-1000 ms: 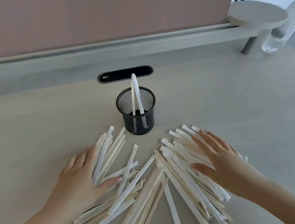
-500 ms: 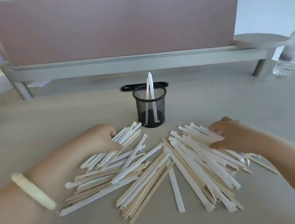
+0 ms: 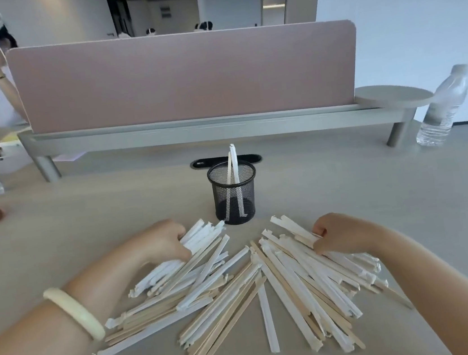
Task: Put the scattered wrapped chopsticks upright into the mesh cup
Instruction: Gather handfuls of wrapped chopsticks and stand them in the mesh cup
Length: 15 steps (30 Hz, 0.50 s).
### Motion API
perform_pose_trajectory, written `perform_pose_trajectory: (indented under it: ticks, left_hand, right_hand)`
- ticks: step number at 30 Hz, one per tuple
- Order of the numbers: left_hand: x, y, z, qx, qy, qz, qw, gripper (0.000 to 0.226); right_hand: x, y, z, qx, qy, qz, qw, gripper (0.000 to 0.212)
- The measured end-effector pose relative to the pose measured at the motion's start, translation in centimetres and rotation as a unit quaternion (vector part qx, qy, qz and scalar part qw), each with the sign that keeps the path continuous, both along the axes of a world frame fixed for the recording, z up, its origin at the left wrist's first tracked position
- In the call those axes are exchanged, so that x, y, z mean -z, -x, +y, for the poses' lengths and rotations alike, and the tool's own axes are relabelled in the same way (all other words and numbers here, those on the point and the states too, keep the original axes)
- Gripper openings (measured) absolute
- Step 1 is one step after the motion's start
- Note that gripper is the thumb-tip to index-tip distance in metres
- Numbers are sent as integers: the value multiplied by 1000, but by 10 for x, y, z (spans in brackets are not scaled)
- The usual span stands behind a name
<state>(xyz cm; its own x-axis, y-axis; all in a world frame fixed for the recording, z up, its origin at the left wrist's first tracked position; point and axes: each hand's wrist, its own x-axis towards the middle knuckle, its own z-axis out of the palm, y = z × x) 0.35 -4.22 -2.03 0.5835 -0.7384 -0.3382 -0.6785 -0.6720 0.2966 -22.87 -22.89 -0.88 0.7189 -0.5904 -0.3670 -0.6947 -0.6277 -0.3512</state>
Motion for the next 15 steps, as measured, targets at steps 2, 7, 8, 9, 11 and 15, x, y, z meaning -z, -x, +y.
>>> perform_pose_trajectory:
  ticks: [2,7,8,9,11,15]
  left_hand:
    - [2,2,0,10,14,-25,1000,19]
    - [6,7,-2,49,-2,-75,996,29]
    - [6,7,-3,54,-16,-85,995,33]
    - [5,8,-4,60,-30,-96,993,34]
    - [6,10,-6,69,-53,-117,989,29]
    - [8,16,-9,74,-72,-127,986,23]
  right_hand:
    - [2,-1,-2,12,-12,-19,1000,25]
    - [8,-9,-5,32,-76,-71,994,6]
    - [10,-9,-7,37,-82,-78,993,7]
    - [13,-10,-8,43,-85,-87,992,9]
    - [18,-9,-12,49,-88,-105,989,11]
    - [28,-4,-13,32,-73,-117,990,13]
